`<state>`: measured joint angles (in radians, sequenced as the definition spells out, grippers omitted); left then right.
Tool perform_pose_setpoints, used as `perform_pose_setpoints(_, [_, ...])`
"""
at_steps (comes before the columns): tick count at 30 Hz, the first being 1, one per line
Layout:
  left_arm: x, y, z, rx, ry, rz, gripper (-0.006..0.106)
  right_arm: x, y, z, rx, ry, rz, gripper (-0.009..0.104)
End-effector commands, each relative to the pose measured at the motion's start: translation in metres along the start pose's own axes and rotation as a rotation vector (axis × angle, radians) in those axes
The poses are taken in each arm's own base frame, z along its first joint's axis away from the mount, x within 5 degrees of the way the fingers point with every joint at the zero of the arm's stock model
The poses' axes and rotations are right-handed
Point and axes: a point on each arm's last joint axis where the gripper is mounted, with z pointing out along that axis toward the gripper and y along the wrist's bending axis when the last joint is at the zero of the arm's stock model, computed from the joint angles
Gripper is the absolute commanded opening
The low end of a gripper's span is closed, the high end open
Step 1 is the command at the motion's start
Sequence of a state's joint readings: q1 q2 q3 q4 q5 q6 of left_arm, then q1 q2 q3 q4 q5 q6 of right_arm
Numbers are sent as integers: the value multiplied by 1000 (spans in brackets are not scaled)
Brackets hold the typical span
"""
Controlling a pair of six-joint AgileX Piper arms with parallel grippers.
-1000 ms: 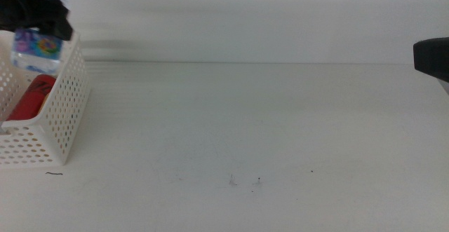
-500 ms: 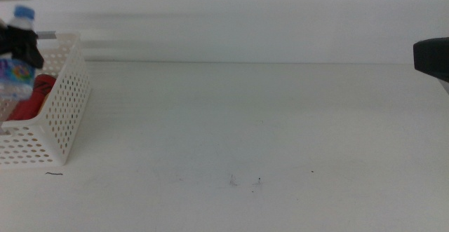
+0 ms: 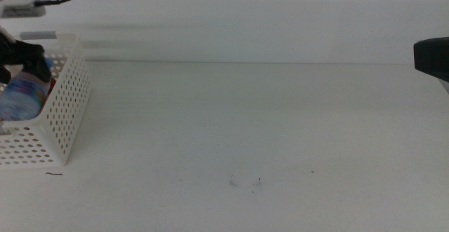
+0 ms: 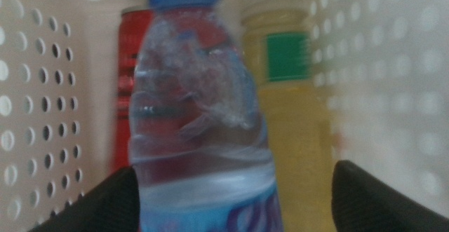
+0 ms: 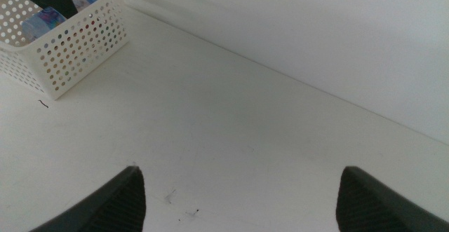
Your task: Use arms to grab the bottles and put them into the dustbin to the left of the table.
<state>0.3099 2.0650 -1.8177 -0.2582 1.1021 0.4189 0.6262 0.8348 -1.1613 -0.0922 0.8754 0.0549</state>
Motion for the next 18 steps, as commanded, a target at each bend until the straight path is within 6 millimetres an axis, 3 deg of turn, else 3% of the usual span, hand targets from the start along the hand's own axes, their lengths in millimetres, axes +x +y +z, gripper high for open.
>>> perform_pose_setpoints(1, [-2,-7,-21,8,-32,-29,94,-3,0,-3,3,-19,-6,82])
perform_pose_setpoints(7, [3,-29,-89,-52,-105,-55,94,-3,0,-3,3,-19,-6,82])
perform_pose_setpoints(13, [26,-98,-156,-21,-310,86,94,-3,0,-3,3,-19,-6,82])
perform_pose_setpoints(18, [72,-148,-203,43,-592,194,94,-3,0,-3,3,-19,-6,82])
